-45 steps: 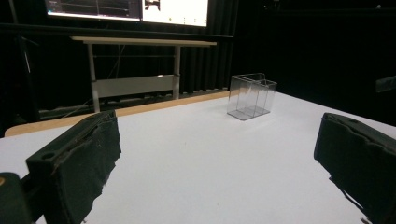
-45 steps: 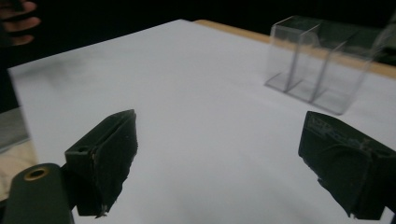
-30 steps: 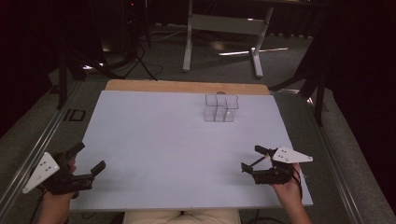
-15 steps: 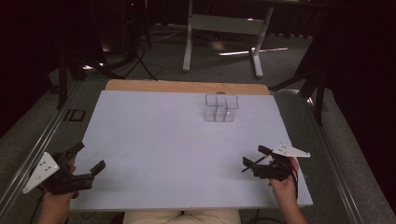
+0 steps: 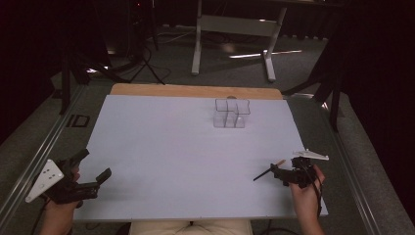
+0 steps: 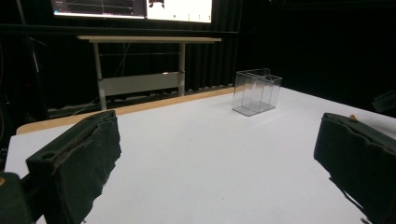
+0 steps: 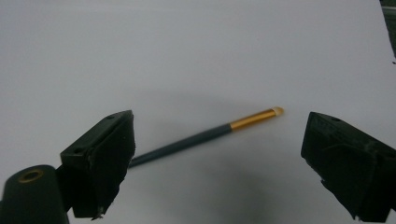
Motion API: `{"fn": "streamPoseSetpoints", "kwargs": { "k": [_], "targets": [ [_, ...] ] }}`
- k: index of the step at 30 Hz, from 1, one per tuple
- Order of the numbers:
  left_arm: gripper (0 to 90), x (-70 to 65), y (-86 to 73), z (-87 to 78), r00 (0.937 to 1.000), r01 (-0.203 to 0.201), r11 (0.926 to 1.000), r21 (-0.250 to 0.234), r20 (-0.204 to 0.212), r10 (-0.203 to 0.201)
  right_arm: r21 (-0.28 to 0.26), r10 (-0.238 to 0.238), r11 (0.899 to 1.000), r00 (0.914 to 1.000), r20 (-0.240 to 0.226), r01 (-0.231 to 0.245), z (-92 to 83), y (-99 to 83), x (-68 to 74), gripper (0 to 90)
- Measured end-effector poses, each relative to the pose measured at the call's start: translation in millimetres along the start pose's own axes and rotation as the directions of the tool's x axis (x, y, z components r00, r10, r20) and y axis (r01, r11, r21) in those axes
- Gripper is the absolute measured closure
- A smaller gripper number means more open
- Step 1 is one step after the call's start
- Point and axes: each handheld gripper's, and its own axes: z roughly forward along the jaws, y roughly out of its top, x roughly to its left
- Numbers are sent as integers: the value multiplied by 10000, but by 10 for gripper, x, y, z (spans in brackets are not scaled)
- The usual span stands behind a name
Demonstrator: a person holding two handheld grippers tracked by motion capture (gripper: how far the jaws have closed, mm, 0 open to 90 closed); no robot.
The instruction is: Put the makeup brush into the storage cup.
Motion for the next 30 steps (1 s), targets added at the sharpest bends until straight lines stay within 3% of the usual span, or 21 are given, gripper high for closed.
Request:
{"fn": "streamPoseSetpoints", "kwargs": {
  "k": [6, 9, 11, 13, 17, 19, 23, 26, 27, 30],
  "targets": [
    [10, -10, 2, 0, 10000, -35, 10000, 8, -45, 35, 1233, -468, 9913, 9989, -23, 467, -96, 103, -41, 100],
    [10, -11, 1, 3, 10000, -12, 10000, -1, -44, 12, 2274, -366, 9726, 9977, -576, 488, -82, 139, -41, 100],
    [10, -12, 0, 4, 10000, -19, 10000, 14, -47, 19, 2797, -939, 9547, 9947, -423, 1020, -57, 147, -23, 100],
    [10, -12, 1, 2, 10000, -13, 10000, 4, -57, 13, 3448, -1018, 9309, 9921, -730, 1208, -33, 151, -36, 101],
    [10, -10, 1, -2, 10000, -20, 10000, 10, -88, 20, 3880, -1035, 9096, 9854, -1354, 1489, -41, 187, -89, 101],
    [10, -10, 0, -3, 9999, -10, 10000, 9, -103, 10, 4438, -1157, 8759, 9753, -1879, 1894, -33, 204, -98, 101],
    [10, -12, 0, -4, 9999, -44, 10000, 28, -126, 44, 5198, -1860, 7943, 9404, -2848, 3146, 15, 201, -98, 101],
    [10, -10, 0, -8, 9999, -34, 10000, 13, -137, 34, 5598, -2136, 7386, 9180, -3340, 3756, 68, 198, -87, 102],
    [10, -10, 0, -9, 9999, -30, 10000, 11, -145, 30, 5673, -2205, 7255, 9124, -3449, 3898, 77, 201, -85, 102],
    [10, -8, -3, -11, 9999, -13, 10000, 20, -145, 14, 5759, -2442, 7009, 9002, -3607, 4209, 92, 235, -59, 137]
  ]
}}
